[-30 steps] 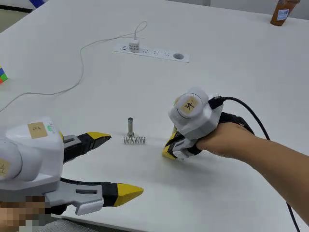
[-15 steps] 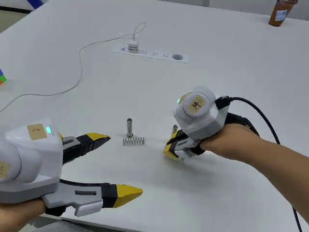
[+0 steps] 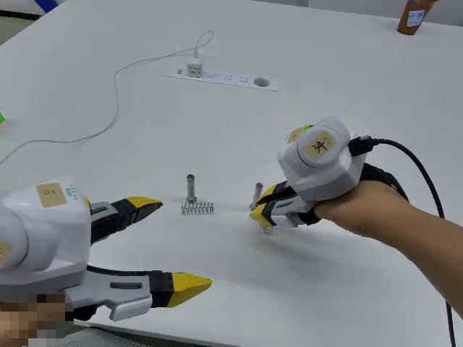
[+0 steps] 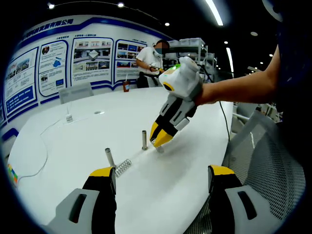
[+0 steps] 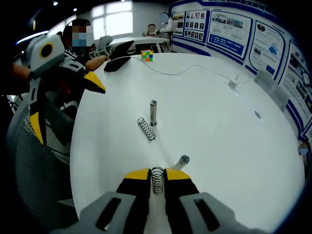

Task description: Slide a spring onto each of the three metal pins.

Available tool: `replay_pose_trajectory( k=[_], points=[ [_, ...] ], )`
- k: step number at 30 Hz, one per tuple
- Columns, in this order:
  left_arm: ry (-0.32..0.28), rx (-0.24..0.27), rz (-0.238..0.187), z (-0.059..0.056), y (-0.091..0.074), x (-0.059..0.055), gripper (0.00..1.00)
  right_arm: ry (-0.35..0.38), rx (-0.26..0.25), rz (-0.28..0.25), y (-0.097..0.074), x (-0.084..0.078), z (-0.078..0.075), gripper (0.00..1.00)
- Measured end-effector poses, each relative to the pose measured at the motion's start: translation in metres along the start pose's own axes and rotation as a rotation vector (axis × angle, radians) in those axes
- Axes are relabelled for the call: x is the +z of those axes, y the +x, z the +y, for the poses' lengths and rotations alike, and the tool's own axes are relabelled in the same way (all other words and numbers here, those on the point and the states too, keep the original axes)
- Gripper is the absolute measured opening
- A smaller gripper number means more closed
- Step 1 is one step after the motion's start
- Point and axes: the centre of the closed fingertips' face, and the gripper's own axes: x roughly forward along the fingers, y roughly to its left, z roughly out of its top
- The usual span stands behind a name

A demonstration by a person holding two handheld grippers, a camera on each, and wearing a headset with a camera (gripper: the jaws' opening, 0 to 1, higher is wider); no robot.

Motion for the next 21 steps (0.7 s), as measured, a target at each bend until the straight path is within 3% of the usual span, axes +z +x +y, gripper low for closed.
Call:
replay_pose_trajectory(
  k=[12, 21],
  points=[
    [0.001, -0.001, 0.002, 0.000, 0.000, 0.000, 0.79, 0.038, -0.013, -0.033, -0.007, 0.001, -0.002, 0.12],
    [0.001, 0.000, -0.001, 0.000, 0.000, 0.000, 0.79, 0.063, -0.015, -0.078, -0.027, 0.017, 0.000, 0.12]
  ],
)
